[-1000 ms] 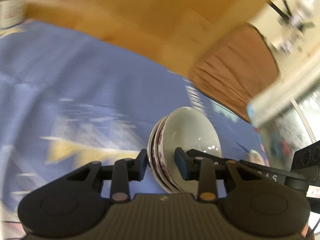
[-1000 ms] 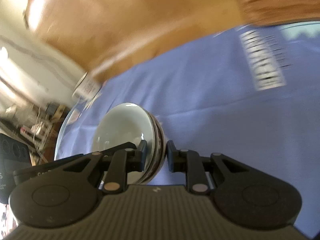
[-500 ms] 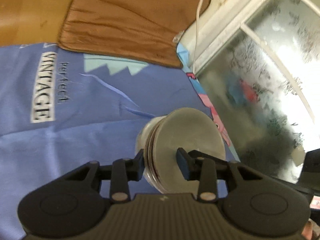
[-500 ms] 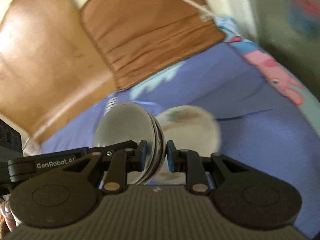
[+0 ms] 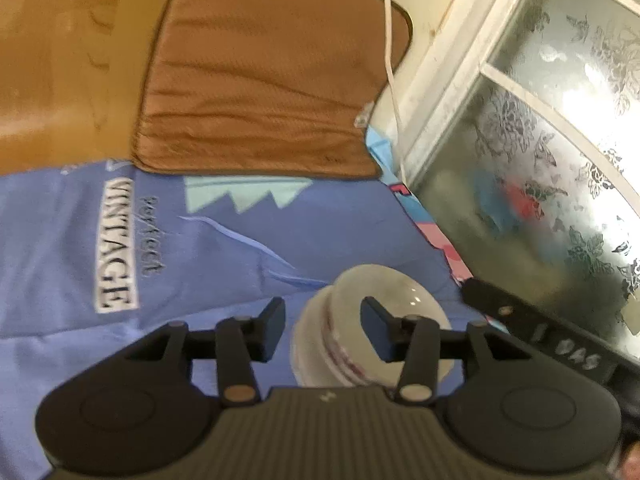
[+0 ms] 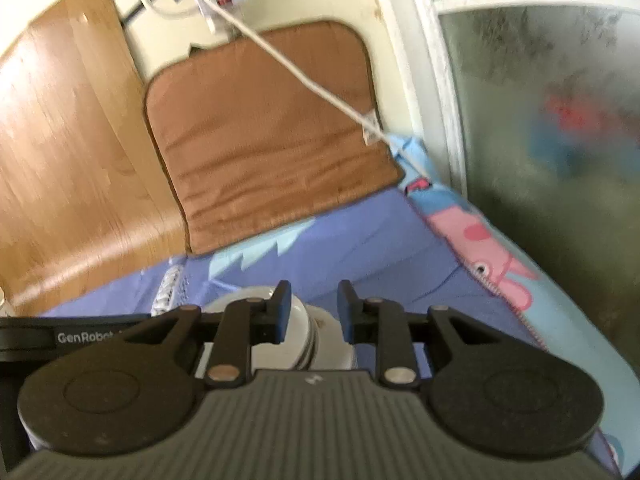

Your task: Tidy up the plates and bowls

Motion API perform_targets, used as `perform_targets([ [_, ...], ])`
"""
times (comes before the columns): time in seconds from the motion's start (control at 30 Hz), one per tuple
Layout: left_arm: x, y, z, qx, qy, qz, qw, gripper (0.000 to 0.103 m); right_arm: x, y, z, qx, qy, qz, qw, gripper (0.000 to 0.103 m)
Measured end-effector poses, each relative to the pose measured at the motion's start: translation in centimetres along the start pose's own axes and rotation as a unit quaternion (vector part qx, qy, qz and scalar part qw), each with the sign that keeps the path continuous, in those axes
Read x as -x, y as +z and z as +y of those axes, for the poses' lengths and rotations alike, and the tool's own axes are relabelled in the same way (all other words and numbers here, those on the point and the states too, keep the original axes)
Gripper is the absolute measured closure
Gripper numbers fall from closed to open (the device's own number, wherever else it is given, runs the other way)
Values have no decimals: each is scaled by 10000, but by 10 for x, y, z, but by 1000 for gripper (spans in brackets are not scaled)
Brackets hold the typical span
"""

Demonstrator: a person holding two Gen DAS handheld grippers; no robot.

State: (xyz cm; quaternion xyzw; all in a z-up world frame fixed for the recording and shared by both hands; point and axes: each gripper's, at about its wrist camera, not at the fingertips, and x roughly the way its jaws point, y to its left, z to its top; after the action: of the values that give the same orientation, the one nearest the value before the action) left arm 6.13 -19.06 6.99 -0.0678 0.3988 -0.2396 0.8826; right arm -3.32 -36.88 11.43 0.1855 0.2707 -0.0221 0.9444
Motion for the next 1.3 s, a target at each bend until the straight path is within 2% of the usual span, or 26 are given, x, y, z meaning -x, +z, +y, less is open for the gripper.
perform_targets([
  [0.17, 35, -17, 18, -66, 405, -399, 9984, 58, 36, -20, 26, 275, 276, -557, 9977, 72],
  [0.23, 50, -27, 24, -106, 613, -571, 9964, 56, 50, -42, 39, 384, 326, -787, 9956, 63],
  [0.33, 68, -44, 27, -266, 828, -728, 9935, 47, 56, -68, 51, 288, 325, -867, 9953, 57],
  [0.4, 80, -57, 27, -436, 1031, -829, 9902, 32, 56, -84, 57, 44, 335, -787, 9963, 55],
  [0.47, 92, -70, 31, -563, 1259, -1001, 9854, 21, 57, -96, 63, -240, 321, -753, 9964, 48],
  [0.53, 105, -80, 38, -617, 1519, -1143, 9798, 14, 56, -107, 67, -504, 306, -715, 9957, 41],
  [0.63, 123, -94, 51, -687, 1870, -1317, 9711, 2, 55, -117, 78, -644, 305, -544, 9960, 39],
  [0.7, 135, -103, 57, -724, 2092, -1427, 9647, 0, 59, -125, 86, -682, 293, -524, 9959, 33],
  [0.77, 144, -110, 61, -737, 2186, -1458, 9620, 0, 61, -129, 93, -722, 306, -536, 9955, 28],
  [1.0, 160, -124, 75, -803, 2292, -1443, 9593, 0, 74, -140, 115, -579, 359, -687, 9953, 18],
  [1.17, 168, -132, 84, -752, 2301, -1470, 9590, 0, 77, -143, 128, -447, 372, -727, 9957, 17],
  [1.3, 172, -136, 92, -679, 2335, -1445, 9591, 0, 80, -145, 134, -357, 374, -845, 9951, 12],
])
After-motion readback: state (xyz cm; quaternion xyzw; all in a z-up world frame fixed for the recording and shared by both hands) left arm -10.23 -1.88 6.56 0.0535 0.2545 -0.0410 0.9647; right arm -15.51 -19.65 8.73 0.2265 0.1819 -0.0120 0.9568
